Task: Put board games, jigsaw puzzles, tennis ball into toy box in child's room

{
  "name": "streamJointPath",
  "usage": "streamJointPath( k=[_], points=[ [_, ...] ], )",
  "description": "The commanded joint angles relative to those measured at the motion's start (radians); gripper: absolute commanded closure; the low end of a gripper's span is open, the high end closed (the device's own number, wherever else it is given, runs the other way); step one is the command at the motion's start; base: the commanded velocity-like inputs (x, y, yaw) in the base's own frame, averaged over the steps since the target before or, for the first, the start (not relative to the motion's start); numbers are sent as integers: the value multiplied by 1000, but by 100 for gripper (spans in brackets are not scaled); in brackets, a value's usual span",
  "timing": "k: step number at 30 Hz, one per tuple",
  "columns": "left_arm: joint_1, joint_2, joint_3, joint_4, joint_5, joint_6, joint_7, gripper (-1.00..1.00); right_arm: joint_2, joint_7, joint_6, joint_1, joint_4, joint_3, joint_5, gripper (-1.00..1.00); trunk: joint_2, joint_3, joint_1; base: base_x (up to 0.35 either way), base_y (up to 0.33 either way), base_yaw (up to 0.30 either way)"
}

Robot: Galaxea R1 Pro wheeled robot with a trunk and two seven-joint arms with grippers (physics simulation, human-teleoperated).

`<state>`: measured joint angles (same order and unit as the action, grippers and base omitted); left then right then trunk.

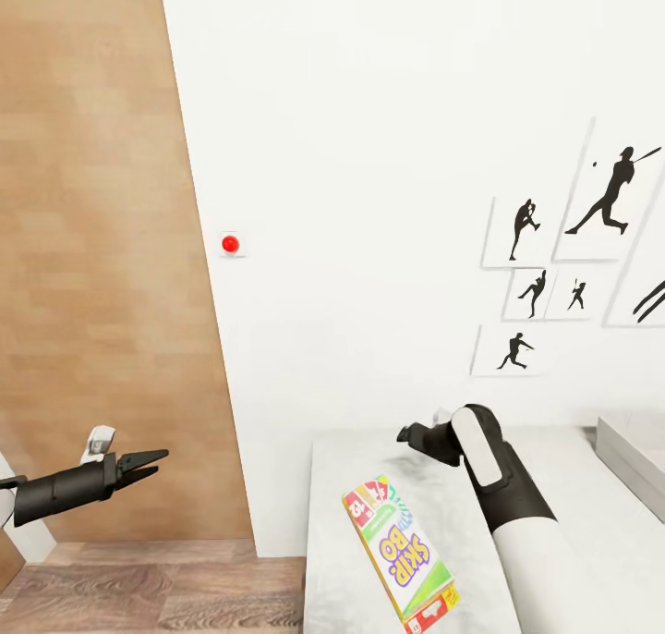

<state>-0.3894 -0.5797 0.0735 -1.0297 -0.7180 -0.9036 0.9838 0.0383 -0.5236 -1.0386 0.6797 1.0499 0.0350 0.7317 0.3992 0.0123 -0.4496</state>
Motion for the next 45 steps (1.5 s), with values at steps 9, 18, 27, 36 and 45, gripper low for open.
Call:
streamJointPath(
  k=[9, 18, 27, 36, 45],
  points=[
    [-1, 0, -11, 0, -1, -5, 5, -100, -10, -16, 33, 1, -8, -96, 9, -100, 1, 0, 0, 0, 0, 0],
    [-1, 0, -13, -1, -3, -6, 8, -100, -13, -16, 40, 1, -15, -101, 11, -100, 1, -2, 0, 0, 0, 0],
    [0, 0, -38, -3, -2, -5, 100, -100, -16, -15, 40, 1, -39, -101, 12, -100, 1, -13, 0, 0, 0, 0],
    [0, 0, -74, -3, -1, -5, 159, -100, -17, -15, 42, 1, -106, -101, 9, -100, 1, -28, 0, 0, 0, 0],
    [-1, 0, -79, -3, -1, -5, 166, -100, -17, -10, 86, 1, -164, -105, 8, -100, 1, -42, 0, 0, 0, 0]
  ],
)
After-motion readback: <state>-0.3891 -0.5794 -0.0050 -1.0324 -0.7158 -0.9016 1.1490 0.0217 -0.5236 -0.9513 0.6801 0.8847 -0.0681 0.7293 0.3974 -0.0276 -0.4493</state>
